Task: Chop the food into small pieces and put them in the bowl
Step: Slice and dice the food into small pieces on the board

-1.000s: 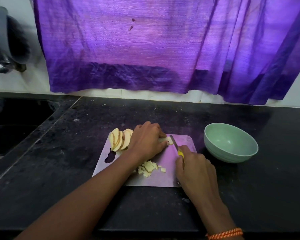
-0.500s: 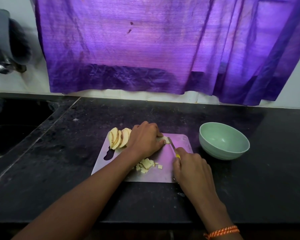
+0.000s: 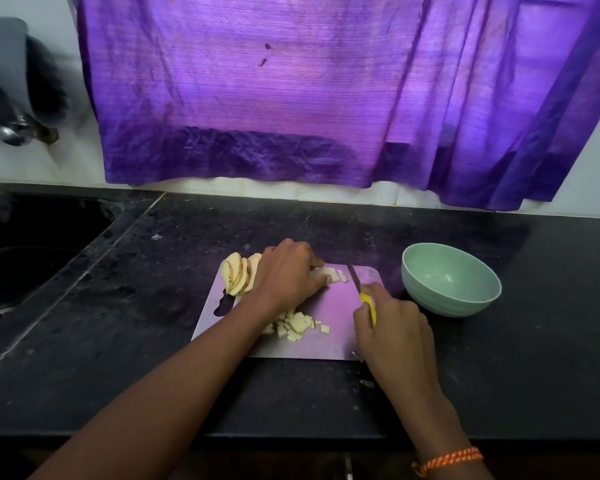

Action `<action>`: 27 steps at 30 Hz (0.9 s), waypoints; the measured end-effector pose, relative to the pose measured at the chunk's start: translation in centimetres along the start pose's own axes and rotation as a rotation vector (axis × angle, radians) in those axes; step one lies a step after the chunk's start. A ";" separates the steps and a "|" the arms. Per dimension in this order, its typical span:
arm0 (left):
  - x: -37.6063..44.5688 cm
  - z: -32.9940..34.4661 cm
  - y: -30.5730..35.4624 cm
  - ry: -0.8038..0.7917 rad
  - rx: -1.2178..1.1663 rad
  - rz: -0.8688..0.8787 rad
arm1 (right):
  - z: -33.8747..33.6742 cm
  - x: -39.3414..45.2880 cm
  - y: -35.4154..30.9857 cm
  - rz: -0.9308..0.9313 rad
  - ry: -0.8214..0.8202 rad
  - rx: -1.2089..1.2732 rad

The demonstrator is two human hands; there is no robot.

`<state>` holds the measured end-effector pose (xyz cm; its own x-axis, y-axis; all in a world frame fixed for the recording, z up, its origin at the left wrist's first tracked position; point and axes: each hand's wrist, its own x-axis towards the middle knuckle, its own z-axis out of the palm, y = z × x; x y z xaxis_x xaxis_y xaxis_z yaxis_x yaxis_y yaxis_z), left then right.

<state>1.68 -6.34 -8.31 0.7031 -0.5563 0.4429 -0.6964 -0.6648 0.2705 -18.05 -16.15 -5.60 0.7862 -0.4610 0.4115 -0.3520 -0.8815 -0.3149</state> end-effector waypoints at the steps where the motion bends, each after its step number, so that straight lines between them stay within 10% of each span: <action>1: 0.0 -0.1 -0.1 0.005 0.005 -0.001 | 0.2 0.6 -0.4 0.004 -0.020 -0.004; 27: 0.2 0.9 0.4 0.055 0.068 0.005 | 1.0 0.1 -0.6 -0.008 -0.191 -0.059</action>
<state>1.71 -7.17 -8.88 0.6894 -0.5326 0.4910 -0.6870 -0.6956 0.2101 -17.27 -15.55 -6.28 0.8694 -0.4307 0.2421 -0.3697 -0.8922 -0.2594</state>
